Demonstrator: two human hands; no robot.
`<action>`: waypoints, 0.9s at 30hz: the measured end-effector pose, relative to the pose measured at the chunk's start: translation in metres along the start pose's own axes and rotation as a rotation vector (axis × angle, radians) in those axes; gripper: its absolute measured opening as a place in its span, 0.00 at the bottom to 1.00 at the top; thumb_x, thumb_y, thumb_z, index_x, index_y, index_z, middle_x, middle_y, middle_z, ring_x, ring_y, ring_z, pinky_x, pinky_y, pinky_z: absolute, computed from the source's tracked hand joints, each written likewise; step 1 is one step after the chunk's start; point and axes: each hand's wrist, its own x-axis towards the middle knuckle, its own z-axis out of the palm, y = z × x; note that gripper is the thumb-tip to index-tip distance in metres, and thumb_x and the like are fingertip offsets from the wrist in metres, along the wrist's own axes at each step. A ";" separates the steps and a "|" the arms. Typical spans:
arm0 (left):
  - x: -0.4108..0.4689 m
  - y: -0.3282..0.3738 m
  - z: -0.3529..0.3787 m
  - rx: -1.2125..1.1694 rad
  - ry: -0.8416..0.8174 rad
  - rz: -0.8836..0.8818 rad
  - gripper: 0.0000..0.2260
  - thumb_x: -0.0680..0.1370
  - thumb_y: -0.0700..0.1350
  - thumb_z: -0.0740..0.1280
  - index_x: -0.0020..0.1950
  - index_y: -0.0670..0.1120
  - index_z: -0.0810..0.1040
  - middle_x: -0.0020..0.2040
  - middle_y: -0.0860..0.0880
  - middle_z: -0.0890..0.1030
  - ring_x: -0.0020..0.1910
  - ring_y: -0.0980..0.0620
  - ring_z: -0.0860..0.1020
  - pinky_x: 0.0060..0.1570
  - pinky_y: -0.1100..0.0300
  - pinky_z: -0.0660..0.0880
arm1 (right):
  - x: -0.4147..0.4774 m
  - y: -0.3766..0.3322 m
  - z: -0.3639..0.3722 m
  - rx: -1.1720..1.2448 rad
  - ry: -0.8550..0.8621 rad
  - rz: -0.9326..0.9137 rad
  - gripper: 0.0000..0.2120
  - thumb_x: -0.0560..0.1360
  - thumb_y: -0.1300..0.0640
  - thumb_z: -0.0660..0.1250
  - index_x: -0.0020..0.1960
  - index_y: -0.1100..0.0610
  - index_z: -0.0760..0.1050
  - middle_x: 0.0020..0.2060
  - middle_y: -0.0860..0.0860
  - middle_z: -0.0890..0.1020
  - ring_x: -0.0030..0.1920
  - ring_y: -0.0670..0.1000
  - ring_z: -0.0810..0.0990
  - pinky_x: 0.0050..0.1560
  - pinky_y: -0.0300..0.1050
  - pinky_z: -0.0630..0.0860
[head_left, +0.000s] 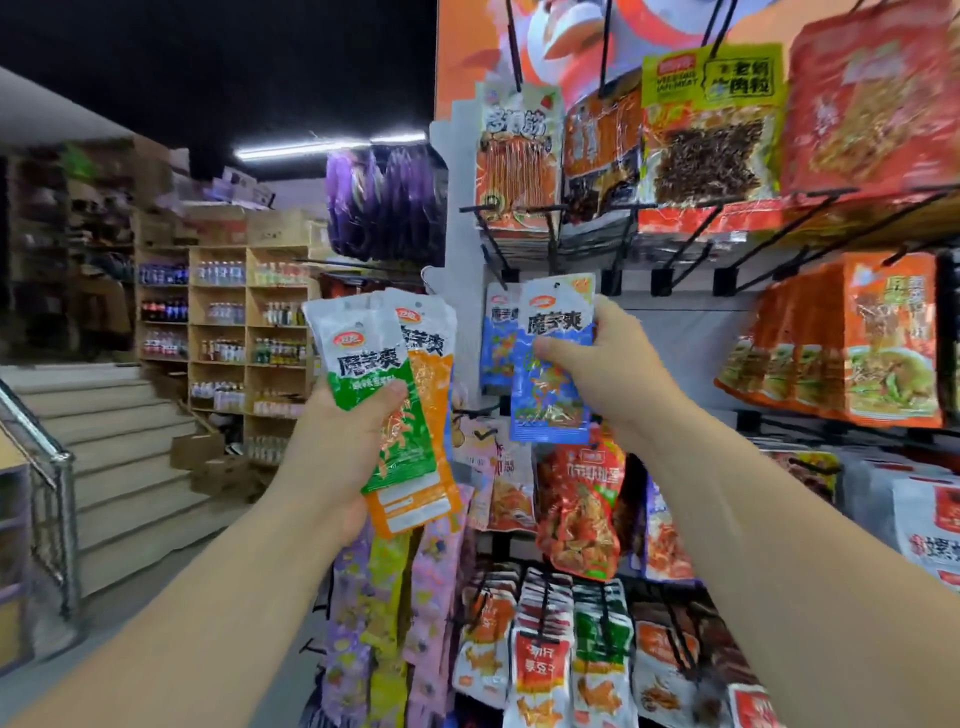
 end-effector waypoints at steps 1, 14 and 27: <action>0.006 0.001 -0.003 -0.008 -0.011 -0.001 0.12 0.80 0.42 0.73 0.62 0.53 0.79 0.56 0.48 0.87 0.57 0.40 0.85 0.58 0.33 0.79 | 0.007 -0.004 0.008 -0.029 -0.002 0.003 0.09 0.78 0.65 0.70 0.52 0.51 0.77 0.45 0.56 0.85 0.38 0.54 0.81 0.36 0.54 0.82; 0.056 -0.001 -0.028 -0.075 -0.122 -0.024 0.12 0.82 0.42 0.70 0.64 0.52 0.78 0.55 0.49 0.88 0.54 0.42 0.86 0.54 0.37 0.82 | 0.090 -0.015 0.079 -0.201 0.268 -0.002 0.22 0.83 0.51 0.64 0.34 0.52 0.59 0.26 0.47 0.61 0.27 0.51 0.58 0.31 0.44 0.59; 0.063 -0.019 -0.024 -0.092 -0.160 -0.024 0.13 0.82 0.41 0.69 0.65 0.52 0.78 0.56 0.49 0.87 0.54 0.43 0.86 0.55 0.38 0.82 | 0.118 0.013 0.082 -0.148 0.343 0.073 0.29 0.81 0.46 0.66 0.27 0.51 0.56 0.22 0.47 0.57 0.29 0.53 0.55 0.37 0.50 0.55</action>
